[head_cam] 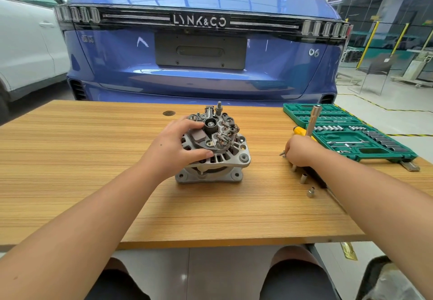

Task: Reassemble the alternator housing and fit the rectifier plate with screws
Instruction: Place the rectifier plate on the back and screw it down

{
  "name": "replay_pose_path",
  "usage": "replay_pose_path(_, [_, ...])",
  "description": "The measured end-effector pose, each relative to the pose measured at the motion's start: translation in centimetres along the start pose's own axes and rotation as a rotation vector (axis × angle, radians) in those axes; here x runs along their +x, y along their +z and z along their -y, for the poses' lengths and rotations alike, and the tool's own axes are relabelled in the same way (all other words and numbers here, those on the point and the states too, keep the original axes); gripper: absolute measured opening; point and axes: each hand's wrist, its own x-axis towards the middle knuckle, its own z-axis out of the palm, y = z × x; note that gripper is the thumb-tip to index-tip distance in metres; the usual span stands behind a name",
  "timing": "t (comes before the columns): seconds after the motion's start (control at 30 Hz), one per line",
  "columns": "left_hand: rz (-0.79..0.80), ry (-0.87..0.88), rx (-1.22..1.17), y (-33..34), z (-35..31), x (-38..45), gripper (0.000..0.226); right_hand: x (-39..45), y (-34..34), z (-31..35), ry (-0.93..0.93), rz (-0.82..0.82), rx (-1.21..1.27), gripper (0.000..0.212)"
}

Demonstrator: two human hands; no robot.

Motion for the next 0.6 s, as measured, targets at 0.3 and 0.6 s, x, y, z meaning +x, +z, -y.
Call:
replay_pose_path(0.3, [0.000,0.011,-0.017,0.1,0.4,0.1,0.062,0.0,0.2,-0.6,-0.019,-0.029,-0.018,0.025])
replay_pose_path(0.6, [-0.004,0.031,-0.028,0.2,0.7,0.2,0.063,-0.3,-2.6,-0.5,-0.027,-0.128,1.124,0.010])
